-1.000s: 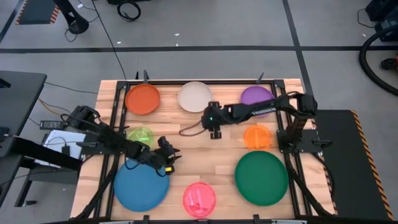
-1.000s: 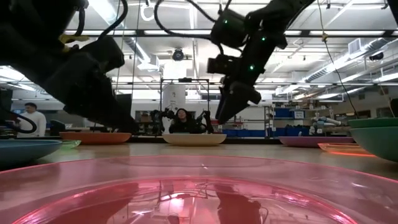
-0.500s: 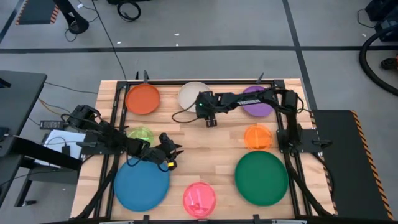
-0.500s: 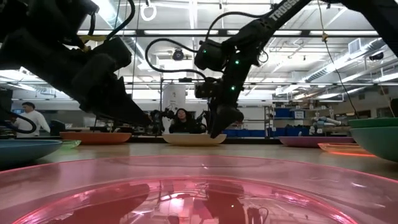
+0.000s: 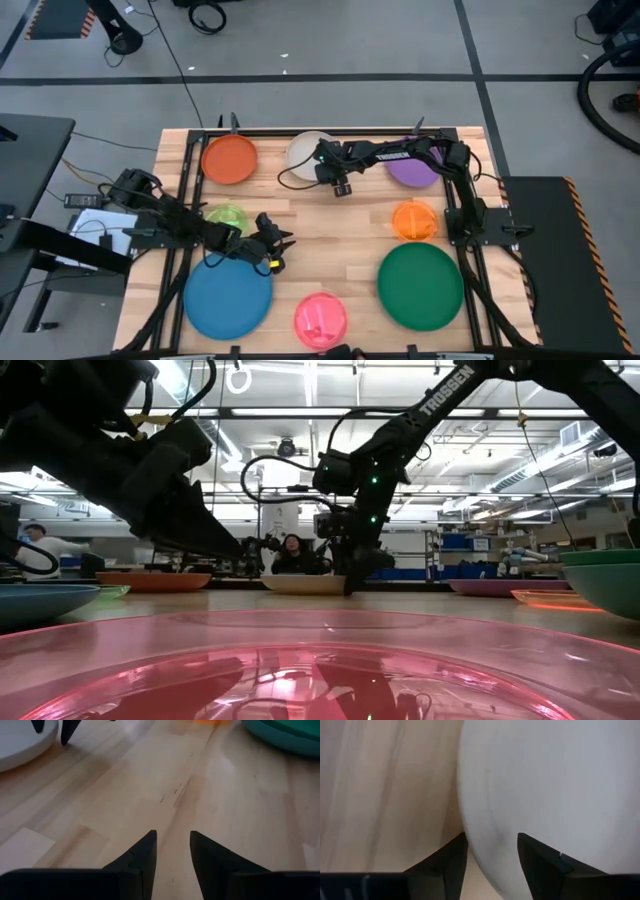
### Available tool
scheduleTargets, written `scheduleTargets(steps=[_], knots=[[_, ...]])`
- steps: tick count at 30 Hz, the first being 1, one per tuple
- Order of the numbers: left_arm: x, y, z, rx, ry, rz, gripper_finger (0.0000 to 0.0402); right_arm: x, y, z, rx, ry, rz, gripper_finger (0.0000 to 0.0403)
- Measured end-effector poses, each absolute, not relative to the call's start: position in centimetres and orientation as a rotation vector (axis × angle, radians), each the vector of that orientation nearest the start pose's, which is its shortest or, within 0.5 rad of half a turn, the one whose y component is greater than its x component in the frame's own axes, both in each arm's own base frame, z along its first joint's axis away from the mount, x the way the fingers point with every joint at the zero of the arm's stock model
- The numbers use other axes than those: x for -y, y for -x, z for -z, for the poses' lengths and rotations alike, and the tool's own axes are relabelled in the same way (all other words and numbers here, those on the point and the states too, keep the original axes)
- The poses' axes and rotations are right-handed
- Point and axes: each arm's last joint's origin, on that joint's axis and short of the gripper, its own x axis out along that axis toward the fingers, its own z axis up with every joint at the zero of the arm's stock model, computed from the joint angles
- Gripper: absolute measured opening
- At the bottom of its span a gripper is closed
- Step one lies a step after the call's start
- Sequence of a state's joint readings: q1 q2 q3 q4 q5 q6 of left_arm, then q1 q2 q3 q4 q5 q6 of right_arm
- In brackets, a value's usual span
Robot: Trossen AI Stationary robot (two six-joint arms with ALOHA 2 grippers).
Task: Stack plastic plates
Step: Stack the white plate on top of the green plate
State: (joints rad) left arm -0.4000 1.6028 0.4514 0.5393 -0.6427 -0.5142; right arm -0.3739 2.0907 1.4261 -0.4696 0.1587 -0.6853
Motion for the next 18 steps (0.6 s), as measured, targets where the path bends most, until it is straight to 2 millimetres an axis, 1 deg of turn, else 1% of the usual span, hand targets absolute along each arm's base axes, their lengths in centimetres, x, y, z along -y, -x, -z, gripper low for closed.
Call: scheduleTargets(steps=[7,18], knots=[[8.15,-24.47,-11.56,-0.459,0.168,-0.367,0.0123,15.86,-39.07,-14.1,-1.237,0.474,0.038,0.0128],[7.5,-24.82,-11.76,-0.444,0.125,-0.379,0.0123,15.77,-39.75,-14.38,-1.152,0.488,0.01,0.0027]])
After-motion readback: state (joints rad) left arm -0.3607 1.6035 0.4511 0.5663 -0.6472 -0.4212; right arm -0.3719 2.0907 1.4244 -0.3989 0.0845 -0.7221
